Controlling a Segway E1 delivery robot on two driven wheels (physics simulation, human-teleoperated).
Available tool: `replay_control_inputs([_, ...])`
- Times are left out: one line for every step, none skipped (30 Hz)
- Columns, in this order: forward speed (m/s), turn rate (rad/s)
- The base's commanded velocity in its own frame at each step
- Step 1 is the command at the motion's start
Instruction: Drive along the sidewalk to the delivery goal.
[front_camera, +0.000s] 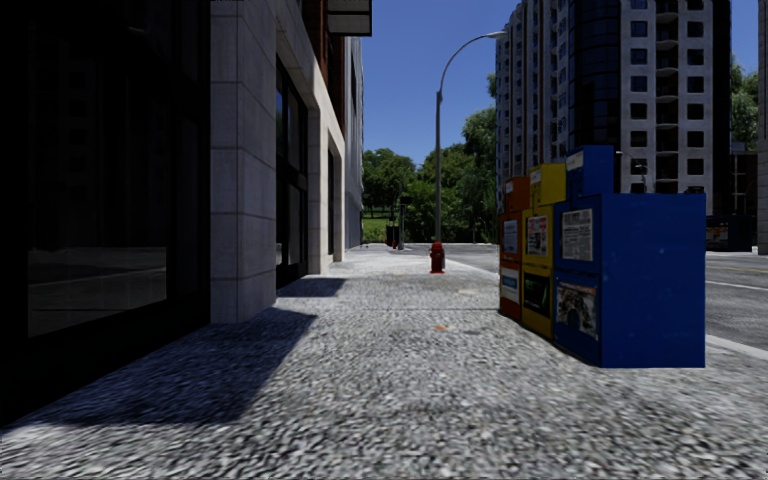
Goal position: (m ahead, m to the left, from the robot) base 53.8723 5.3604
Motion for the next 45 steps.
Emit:
replay_control_inputs([1.59,0.0])
replay_control_inputs([1.59,0.0])
replay_control_inputs([1.59,0.0])
replay_control_inputs([1.6,0.0])
replay_control_inputs([1.62,0.0])
replay_control_inputs([2.0,0.0])
replay_control_inputs([2.0,0.0])
replay_control_inputs([2.0,0.0])
replay_control_inputs([2.0,0.0])
replay_control_inputs([2.0,0.0])
replay_control_inputs([2.0,0.0])
replay_control_inputs([2.0,0.0])
replay_control_inputs([2.0,0.0])
replay_control_inputs([2.0,0.01])
replay_control_inputs([2.0,0.09])
replay_control_inputs([2.0,0.15])
replay_control_inputs([2.0,0.15])
replay_control_inputs([2.0,0.17])
replay_control_inputs([2.0,0.17])
replay_control_inputs([2.0,0.18])
replay_control_inputs([2.0,0.18])
replay_control_inputs([2.0,0.18])
replay_control_inputs([2.0,0.18])
replay_control_inputs([2.0,0.18])
replay_control_inputs([2.0,0.13])
replay_control_inputs([2.0,0.04])
replay_control_inputs([2.0,0.0])
replay_control_inputs([2.0,0.0])
replay_control_inputs([2.0,0.0])
replay_control_inputs([2.0,0.0])
replay_control_inputs([2.0,0.0])
replay_control_inputs([2.0,0.0])
replay_control_inputs([2.0,0.0])
replay_control_inputs([2.0,0.0])
replay_control_inputs([2.0,0.0])
replay_control_inputs([2.0,0.0])
replay_control_inputs([2.0,0.0])
replay_control_inputs([2.0,0.0])
replay_control_inputs([2.0,0.0])
replay_control_inputs([2.0,0.02])
replay_control_inputs([2.0,0.05])
replay_control_inputs([2.0,0.09])
replay_control_inputs([2.0,0.09])
replay_control_inputs([2.0,0.13])
replay_control_inputs([2.0,0.14])
